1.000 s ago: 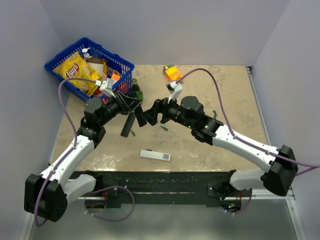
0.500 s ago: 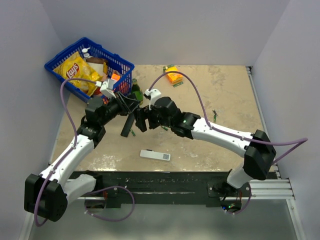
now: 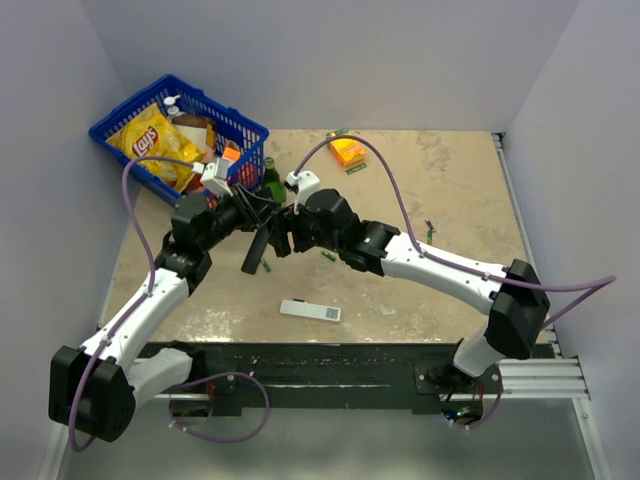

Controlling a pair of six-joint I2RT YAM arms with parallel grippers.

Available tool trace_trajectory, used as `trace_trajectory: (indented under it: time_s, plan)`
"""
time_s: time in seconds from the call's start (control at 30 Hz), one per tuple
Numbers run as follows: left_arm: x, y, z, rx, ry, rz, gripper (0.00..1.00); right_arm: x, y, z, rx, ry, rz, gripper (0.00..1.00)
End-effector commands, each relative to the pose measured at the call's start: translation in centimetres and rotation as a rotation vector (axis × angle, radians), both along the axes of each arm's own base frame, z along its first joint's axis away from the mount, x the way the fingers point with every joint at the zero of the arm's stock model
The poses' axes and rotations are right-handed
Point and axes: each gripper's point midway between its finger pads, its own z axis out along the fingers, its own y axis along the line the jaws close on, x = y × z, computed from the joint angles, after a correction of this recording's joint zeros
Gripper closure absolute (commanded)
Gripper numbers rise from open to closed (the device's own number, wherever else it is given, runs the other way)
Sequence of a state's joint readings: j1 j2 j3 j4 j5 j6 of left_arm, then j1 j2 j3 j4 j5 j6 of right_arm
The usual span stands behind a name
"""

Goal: Load the batteries into the remote control
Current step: Remove the battery cover from the remote control.

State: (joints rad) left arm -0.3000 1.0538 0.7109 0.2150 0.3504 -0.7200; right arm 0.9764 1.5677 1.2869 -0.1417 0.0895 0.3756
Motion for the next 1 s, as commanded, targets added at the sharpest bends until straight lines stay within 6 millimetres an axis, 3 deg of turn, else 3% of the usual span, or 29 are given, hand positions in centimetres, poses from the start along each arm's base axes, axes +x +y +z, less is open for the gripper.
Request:
trace_trajectory:
  time_s: [0.0, 0.67, 0.97]
  plan:
    - [0.6, 0.2, 2.8, -0.009, -0.077, 0.008, 1.00, 1.1, 1.1, 2.3, 0.038, -0.059, -0.016, 0.31]
    - [0.7, -0.3, 2.3, -0.009, -0.061, -0.013, 1.00, 1.2, 1.9, 2.7, 0.050, -0.059, 0.000, 0.45]
    - [0.6, -0.2, 2.3, -0.009, -0.061, -0.012, 1.00, 1.3, 2.0, 1.5, 0.020, -0.043, -0.002, 0.55]
